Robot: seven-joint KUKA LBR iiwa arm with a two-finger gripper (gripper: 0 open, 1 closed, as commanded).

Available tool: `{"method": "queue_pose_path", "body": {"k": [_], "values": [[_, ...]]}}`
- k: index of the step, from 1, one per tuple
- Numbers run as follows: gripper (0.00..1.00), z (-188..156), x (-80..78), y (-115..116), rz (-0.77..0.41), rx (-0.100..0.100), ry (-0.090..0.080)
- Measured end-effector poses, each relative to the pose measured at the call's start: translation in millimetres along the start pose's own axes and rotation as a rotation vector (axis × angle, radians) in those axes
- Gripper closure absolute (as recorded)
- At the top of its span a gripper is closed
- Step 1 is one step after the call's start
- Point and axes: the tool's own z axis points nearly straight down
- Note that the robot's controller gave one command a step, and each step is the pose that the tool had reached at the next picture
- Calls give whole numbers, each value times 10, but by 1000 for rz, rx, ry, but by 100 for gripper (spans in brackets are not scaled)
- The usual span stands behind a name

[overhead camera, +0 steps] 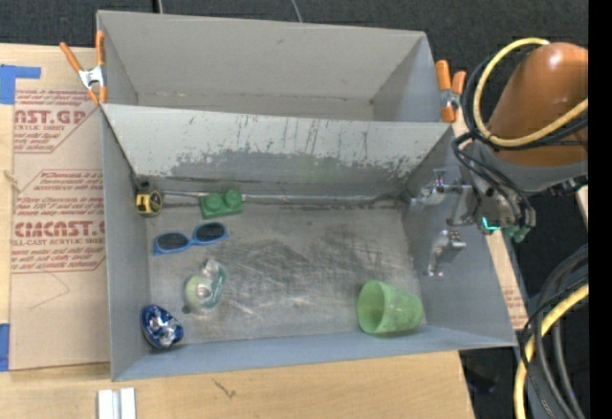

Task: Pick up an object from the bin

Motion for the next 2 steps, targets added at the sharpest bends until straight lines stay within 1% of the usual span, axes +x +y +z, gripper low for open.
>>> {"method": "queue_pose_path", "body": {"k": [1,2], "values": [[0,1335,398,243,-217,6,-30],[0,1063,461,790,-294,-1,-9]]}}
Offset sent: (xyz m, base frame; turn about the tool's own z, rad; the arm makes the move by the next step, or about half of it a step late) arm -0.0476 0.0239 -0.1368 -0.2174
